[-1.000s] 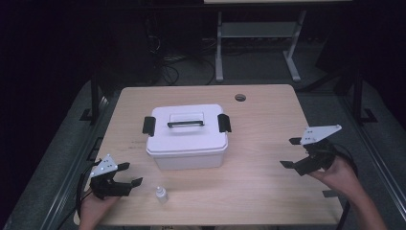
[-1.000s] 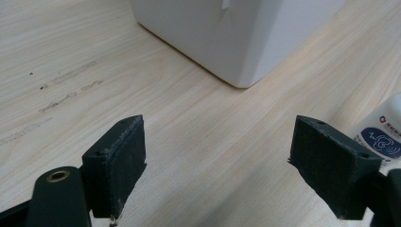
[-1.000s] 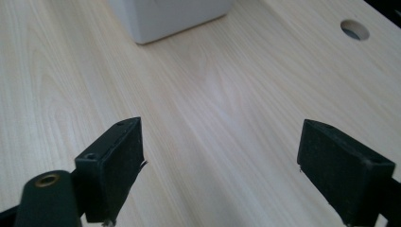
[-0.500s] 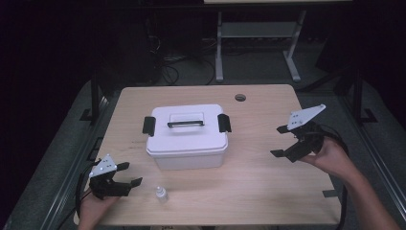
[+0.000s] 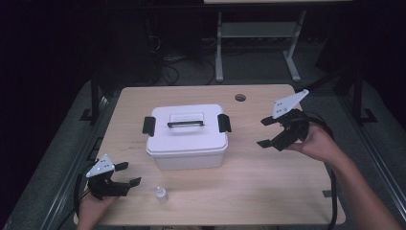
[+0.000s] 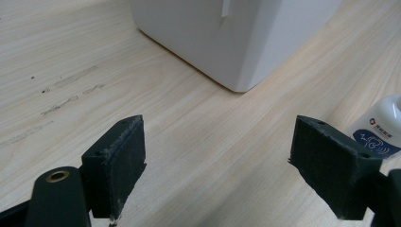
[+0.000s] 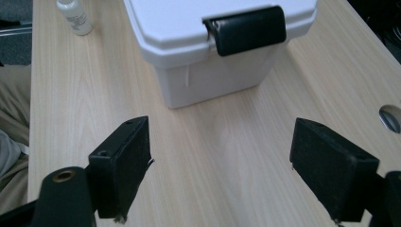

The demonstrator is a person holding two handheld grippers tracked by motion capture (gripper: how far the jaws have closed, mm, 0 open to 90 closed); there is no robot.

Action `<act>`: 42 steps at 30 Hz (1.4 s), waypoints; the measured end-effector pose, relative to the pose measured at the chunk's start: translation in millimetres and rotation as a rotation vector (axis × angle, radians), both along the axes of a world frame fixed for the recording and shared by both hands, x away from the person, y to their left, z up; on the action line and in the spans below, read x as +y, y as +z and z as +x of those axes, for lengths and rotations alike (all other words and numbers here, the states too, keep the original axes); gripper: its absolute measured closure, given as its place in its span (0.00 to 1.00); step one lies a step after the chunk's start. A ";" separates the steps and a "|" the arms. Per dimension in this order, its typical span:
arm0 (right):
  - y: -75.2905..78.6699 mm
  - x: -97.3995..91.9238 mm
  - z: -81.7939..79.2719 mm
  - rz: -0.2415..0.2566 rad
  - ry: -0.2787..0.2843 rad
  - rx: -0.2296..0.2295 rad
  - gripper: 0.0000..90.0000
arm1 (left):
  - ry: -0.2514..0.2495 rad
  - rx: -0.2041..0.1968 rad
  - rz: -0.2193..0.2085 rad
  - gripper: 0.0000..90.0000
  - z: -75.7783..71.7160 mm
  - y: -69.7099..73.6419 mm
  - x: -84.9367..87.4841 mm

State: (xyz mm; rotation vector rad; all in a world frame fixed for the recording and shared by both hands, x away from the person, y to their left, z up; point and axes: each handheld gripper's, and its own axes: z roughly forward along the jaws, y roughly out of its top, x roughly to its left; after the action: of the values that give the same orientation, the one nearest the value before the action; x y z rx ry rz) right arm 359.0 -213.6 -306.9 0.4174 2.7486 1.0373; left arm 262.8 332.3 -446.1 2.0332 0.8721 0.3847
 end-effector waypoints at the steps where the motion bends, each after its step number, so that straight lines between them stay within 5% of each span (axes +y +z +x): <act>1: 3.2 5.9 4.7 0.000 0.008 0.003 0.23 | 0.000 0.001 -0.002 0.20 0.0 0.0 0.8; 42: 26.9 127.0 49.8 -0.017 0.219 0.010 0.37 | -0.010 0.003 -0.015 0.20 0.6 -0.8 0.6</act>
State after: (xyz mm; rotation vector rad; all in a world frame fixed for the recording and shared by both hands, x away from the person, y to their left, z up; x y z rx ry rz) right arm 408.8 -86.6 -280.0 0.1213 2.8589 1.0608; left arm 263.4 332.9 -447.0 2.0237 0.8634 0.3686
